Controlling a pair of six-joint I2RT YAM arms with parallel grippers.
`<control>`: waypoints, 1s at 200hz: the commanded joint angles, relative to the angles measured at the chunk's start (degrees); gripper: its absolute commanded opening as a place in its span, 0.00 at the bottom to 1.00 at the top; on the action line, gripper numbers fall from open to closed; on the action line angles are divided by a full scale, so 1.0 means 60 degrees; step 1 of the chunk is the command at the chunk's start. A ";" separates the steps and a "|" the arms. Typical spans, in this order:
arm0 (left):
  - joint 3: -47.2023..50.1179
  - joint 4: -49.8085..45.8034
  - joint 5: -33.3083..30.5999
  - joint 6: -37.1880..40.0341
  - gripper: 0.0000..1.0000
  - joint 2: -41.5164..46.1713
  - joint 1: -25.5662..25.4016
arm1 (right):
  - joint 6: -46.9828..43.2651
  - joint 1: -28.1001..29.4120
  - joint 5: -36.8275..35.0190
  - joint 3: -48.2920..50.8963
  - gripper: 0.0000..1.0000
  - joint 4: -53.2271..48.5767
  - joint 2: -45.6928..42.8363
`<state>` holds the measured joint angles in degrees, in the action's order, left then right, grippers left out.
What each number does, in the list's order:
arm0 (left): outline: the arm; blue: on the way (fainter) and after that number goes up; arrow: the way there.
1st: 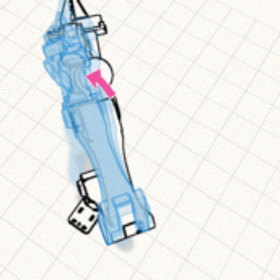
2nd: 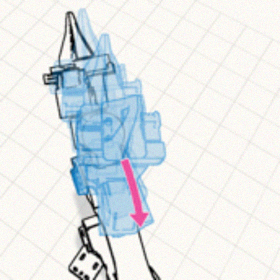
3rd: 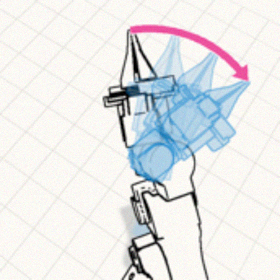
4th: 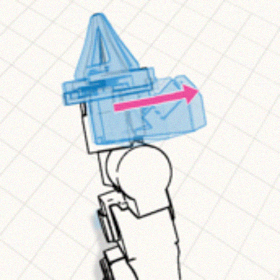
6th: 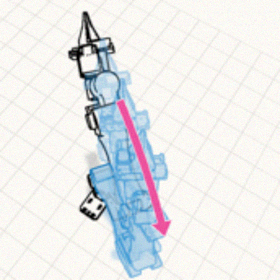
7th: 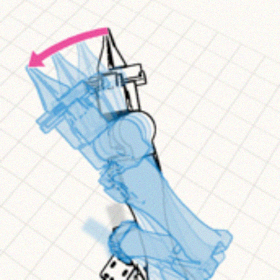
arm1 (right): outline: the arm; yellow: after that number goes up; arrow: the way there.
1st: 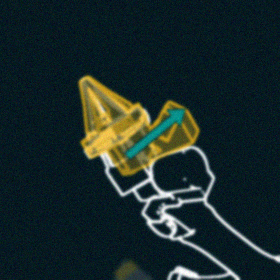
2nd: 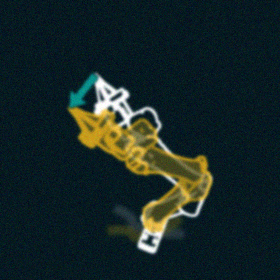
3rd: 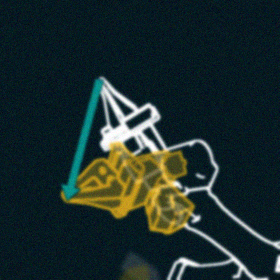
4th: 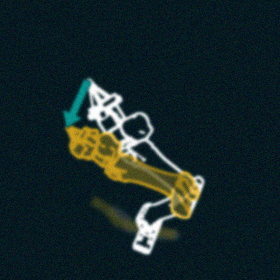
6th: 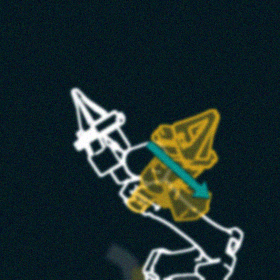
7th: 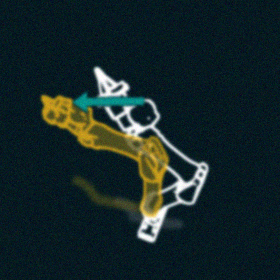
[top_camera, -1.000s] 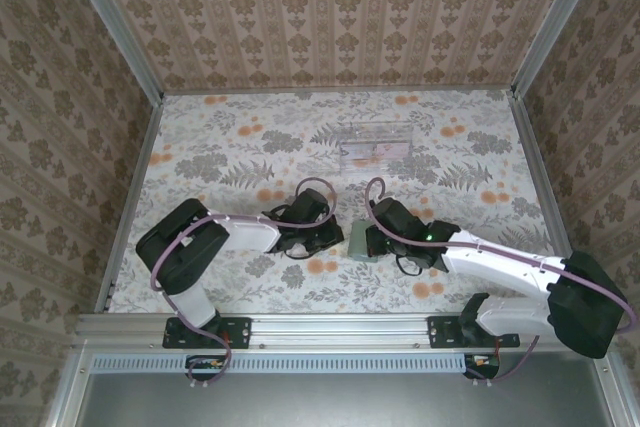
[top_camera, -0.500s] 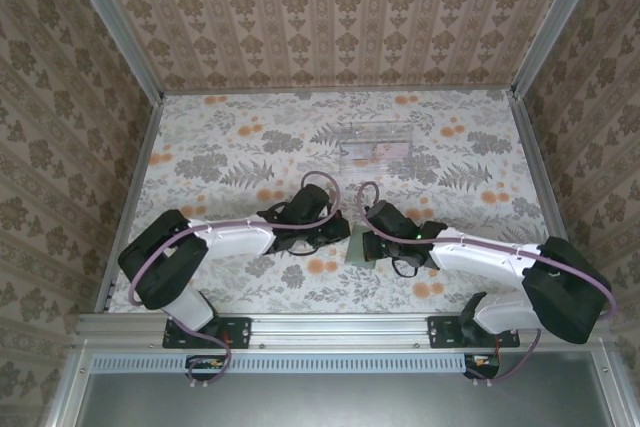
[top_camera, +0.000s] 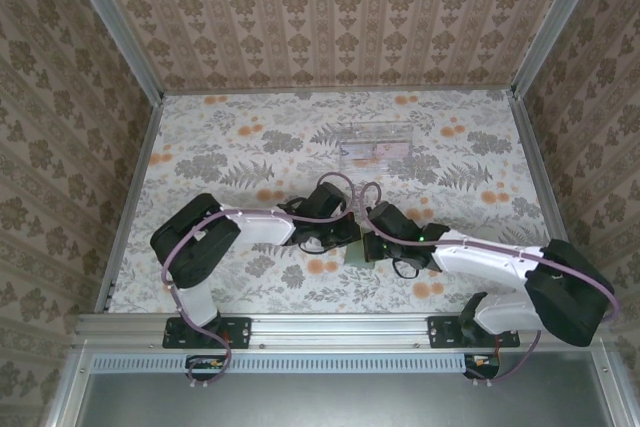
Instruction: Take the credit cards out of the card holder
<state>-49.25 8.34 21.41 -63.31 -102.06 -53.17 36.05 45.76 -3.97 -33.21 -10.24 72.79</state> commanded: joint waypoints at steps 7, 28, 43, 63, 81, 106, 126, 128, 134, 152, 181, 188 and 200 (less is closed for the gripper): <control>0.0299 -0.1446 -0.0499 -0.0171 0.00 -0.0300 0.0206 | 0.0056 -0.0409 0.0077 0.0380 0.00 -0.0206 -0.1095; 0.0201 -0.1504 -0.0394 -0.0138 0.00 -0.0496 0.0220 | 0.0013 -0.0707 0.0136 0.0593 0.00 -0.0433 -0.1750; 0.0160 -0.1394 -0.0243 -0.0168 0.00 -0.0673 0.0233 | -0.0001 -0.0860 0.0163 0.0716 0.00 -0.0551 -0.2025; 0.0097 -0.1120 -0.0091 -0.0112 0.00 -0.0629 0.0231 | 0.0015 -0.0903 0.0316 0.0832 0.00 -0.0459 -0.1991; 0.0045 -0.1150 -0.0405 0.0045 0.00 -0.0071 0.0133 | 0.0129 -0.0903 0.0466 0.0919 0.00 -0.0175 -0.1696; -0.0294 -0.1675 -0.0823 0.0451 0.00 0.0611 -0.0081 | 0.0177 -0.0903 0.0467 0.0994 0.00 0.0064 -0.1421; -0.0493 -0.2061 -0.0920 0.0604 0.00 0.0588 -0.0124 | -0.0233 -0.0742 0.0454 0.0718 0.07 -0.0178 -0.1284; -0.0503 -0.2067 -0.0910 0.0598 0.00 0.0560 -0.0123 | -0.0266 -0.0712 0.0404 0.0680 0.10 -0.0229 -0.1272; -0.0505 -0.2016 -0.0845 0.0568 0.00 0.0478 -0.0119 | -0.0339 -0.0633 0.0202 0.0577 0.22 -0.0378 -0.1214; -0.0316 -0.1378 -0.0599 0.0350 0.00 0.0382 -0.0135 | -0.0629 -0.0423 -0.0244 0.0247 0.41 -0.0720 -0.1026; -0.0272 -0.1353 -0.0800 0.0377 0.01 0.0638 -0.0168 | -0.1126 -0.0202 -0.0719 -0.0238 0.52 -0.1054 -0.0515; -0.0242 -0.1400 -0.0873 0.0377 0.03 0.0711 -0.0164 | -0.1234 -0.0162 -0.0873 -0.0372 0.52 -0.1161 -0.0324; -0.0167 -0.1426 -0.0984 0.0397 0.06 0.0907 -0.0151 | -0.1367 -0.0144 -0.1099 -0.0562 0.52 -0.1267 0.0012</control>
<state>-50.83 0.38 17.54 -61.69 -99.70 -53.65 31.16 44.29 -5.89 -33.52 -14.17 69.73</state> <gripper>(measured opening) 0.049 0.522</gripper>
